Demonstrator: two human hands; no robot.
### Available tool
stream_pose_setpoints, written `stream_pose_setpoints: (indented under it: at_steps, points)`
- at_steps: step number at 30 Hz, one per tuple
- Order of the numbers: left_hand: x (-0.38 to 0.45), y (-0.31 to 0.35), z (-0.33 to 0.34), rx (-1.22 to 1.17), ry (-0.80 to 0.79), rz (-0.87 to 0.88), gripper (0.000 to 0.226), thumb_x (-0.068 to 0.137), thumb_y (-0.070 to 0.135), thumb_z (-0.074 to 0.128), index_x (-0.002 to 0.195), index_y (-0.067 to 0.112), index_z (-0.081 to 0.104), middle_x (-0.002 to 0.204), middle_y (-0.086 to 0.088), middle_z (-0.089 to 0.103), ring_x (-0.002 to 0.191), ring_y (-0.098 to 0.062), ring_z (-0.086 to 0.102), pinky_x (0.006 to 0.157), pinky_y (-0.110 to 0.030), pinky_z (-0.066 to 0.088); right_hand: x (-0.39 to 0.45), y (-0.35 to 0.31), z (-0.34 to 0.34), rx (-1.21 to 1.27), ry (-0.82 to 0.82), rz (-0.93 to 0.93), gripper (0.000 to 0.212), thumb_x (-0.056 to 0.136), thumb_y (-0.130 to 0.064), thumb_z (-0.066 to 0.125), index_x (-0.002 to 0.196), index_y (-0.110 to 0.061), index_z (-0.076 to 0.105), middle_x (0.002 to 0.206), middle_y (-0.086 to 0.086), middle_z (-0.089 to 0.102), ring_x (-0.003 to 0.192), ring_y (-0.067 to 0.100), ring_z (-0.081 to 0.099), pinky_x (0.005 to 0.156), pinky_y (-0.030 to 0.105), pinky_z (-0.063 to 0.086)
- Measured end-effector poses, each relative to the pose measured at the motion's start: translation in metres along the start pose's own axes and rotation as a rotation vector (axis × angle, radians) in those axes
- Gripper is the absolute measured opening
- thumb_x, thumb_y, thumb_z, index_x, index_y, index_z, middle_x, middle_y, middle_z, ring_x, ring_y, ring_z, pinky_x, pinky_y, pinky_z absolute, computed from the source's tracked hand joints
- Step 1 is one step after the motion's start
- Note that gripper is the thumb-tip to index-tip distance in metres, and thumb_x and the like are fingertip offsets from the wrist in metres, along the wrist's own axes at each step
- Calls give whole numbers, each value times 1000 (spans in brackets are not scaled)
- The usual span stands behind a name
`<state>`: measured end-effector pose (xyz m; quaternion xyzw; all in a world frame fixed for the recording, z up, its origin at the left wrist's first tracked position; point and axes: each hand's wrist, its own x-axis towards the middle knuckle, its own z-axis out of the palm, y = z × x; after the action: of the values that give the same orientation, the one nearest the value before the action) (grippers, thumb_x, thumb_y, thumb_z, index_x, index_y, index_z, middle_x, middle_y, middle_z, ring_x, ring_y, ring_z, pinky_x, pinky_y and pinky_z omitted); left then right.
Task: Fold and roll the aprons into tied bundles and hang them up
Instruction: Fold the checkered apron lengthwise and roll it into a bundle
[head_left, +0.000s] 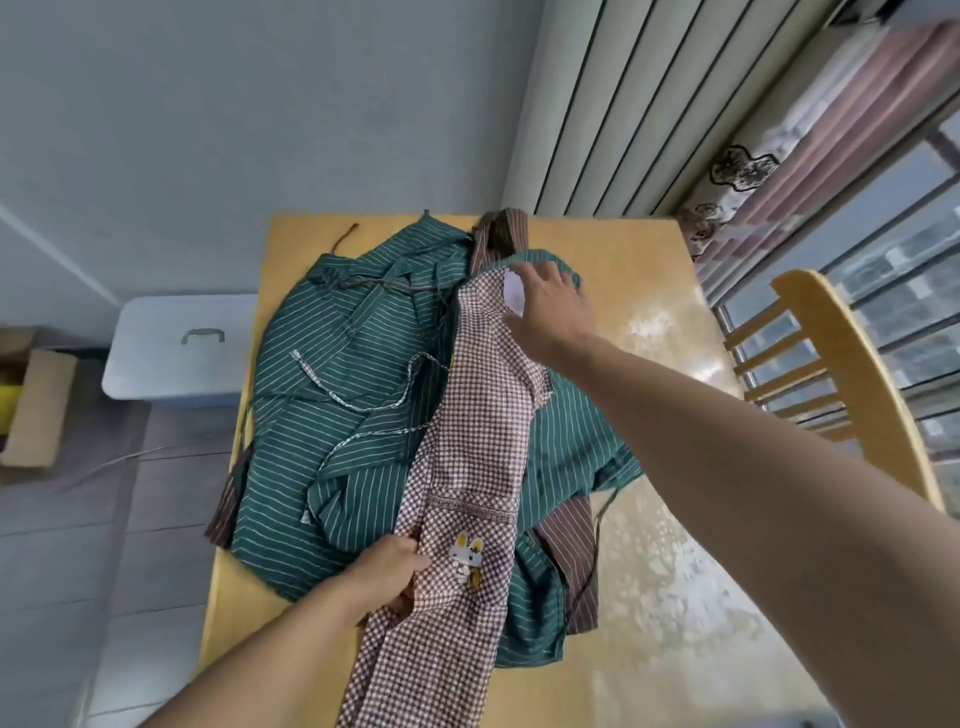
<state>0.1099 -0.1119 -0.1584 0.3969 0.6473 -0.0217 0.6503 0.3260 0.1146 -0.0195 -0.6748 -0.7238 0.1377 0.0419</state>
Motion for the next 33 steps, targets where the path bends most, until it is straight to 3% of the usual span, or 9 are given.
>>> stream_pose_setpoints:
  at_steps: [6,10,12,15,18,22,24,28,33]
  points:
    - [-3,-4,-31,-164,-70,-85,30,107,19,44,113,8,72,111,-8,78,107,-27,72,95,-46,57,-37,48,41,419,-226,492,85,86,-56,74,151,-14,38,137,11,58,113,27,64,84,35,53]
    - [-3,-15,-30,-91,32,-87,28,107,22,48,106,9,73,102,-8,79,97,-26,75,87,-48,62,-40,57,57,633,-254,583,38,93,-41,72,118,-12,66,79,-1,60,60,10,51,49,22,36]
    - [-7,-13,-25,-79,56,-86,26,107,19,49,106,7,72,102,-7,78,95,-25,75,81,-40,63,-35,54,56,643,-207,593,23,99,-34,66,102,-11,67,87,4,66,63,12,56,52,25,44]
    - [-11,-7,-25,-63,84,-83,27,107,18,49,105,3,71,103,-10,77,94,-25,75,79,-39,64,-29,55,59,628,-105,653,26,104,-22,54,118,-2,63,113,13,69,96,30,68,85,41,59]
    - [-8,-10,-25,-34,111,-53,27,104,20,57,99,-2,73,99,-12,78,91,-28,76,83,-48,62,-34,55,60,726,-33,735,30,103,-12,49,132,-8,57,121,13,67,94,28,68,87,49,60]
    - [-15,-10,-16,-78,116,23,27,98,29,68,94,4,75,89,-3,80,83,-23,76,77,-40,63,-63,35,60,711,122,720,67,93,-48,69,142,-10,42,131,9,58,111,27,63,99,44,54]
    - [-19,-9,-12,-57,118,67,26,99,28,67,93,4,73,87,-5,79,74,-21,74,67,-34,57,-79,21,67,717,-51,707,81,82,-59,76,137,-9,45,127,5,60,112,26,64,96,44,56]
    - [-20,-9,0,-17,159,129,26,97,33,68,91,8,70,87,-7,77,78,-28,73,69,-44,59,-89,12,85,813,-181,745,59,89,-25,78,138,-7,52,129,6,66,110,25,68,88,33,58]
    - [-34,-13,11,169,493,89,32,90,46,73,100,25,51,91,13,60,82,-10,63,62,-23,47,-103,10,78,908,-39,781,40,105,-20,53,143,-8,47,136,8,61,119,27,62,99,37,50]
